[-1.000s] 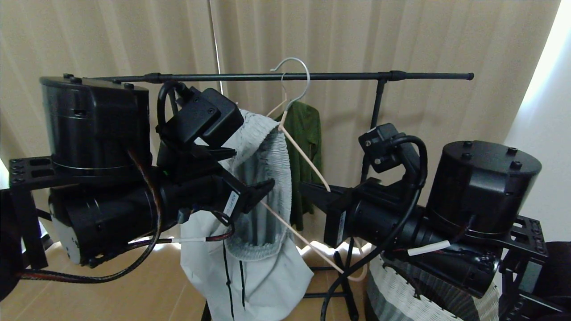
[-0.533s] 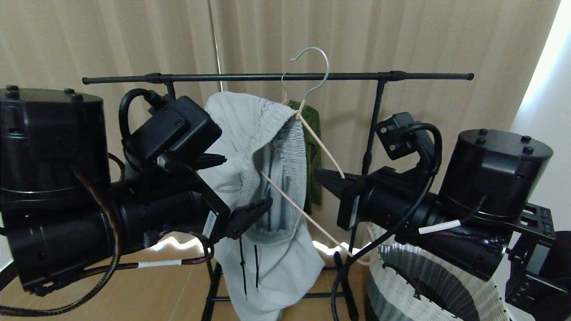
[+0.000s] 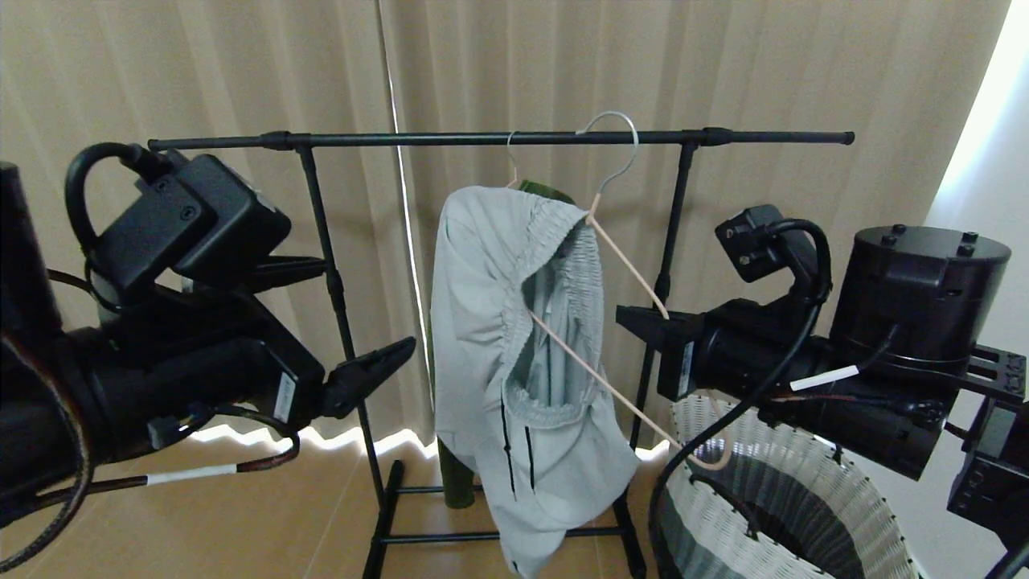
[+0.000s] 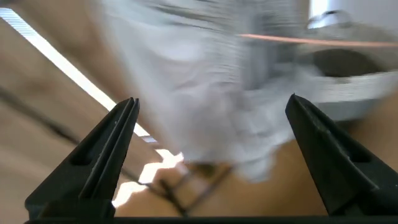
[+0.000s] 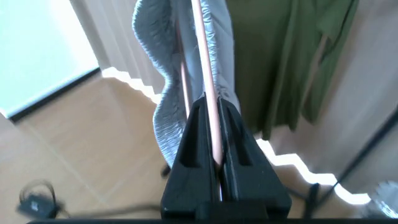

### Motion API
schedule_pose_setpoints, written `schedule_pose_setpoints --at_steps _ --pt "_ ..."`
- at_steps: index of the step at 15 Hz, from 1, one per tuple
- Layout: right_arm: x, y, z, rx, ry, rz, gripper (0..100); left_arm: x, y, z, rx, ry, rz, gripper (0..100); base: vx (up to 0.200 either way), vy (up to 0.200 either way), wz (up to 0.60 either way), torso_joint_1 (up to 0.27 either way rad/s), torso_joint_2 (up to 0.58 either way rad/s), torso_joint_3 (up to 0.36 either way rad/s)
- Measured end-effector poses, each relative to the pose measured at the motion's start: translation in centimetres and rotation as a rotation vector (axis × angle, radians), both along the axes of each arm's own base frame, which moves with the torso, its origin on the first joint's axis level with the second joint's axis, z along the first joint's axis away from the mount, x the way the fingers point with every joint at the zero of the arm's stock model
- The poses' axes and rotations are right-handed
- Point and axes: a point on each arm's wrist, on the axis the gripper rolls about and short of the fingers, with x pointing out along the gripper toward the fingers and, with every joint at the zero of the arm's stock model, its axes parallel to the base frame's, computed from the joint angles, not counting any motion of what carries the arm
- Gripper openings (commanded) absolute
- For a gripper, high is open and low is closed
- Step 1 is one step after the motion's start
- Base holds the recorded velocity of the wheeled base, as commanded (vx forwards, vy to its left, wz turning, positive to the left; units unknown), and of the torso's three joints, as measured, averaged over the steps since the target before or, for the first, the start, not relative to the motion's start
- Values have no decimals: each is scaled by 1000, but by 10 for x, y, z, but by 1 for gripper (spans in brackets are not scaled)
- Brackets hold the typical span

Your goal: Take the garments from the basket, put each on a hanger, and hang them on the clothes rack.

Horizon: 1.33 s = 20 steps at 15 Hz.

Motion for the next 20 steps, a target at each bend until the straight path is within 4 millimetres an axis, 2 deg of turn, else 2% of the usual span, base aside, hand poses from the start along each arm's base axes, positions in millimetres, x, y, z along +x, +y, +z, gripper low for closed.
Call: schedule_pose_setpoints --at_steps 2,6,9,14,17,20 --pt "-3 -9 4 -9 17 23 0 1 7 4 22 -50 21 100 0 0 0 0 0 0" --pt "2 -35 5 -20 30 84 0 3 7 9 60 -125 8 100 0 0 0 0 0 0" --pt "2 -40 4 -47 19 111 0 9 0 7 129 -172 -145 100 0 0 0 0 0 0" --pt "-9 -34 3 -81 39 216 0 33 -13 12 234 -240 -182 100 0 0 0 0 0 0" --pt "-27 -23 10 -70 18 300 0 54 -23 14 250 -254 -214 100 0 0 0 0 0 0" --pt "-44 -13 12 -87 -14 380 0 64 -29 15 256 -256 -216 100 0 0 0 0 0 0"
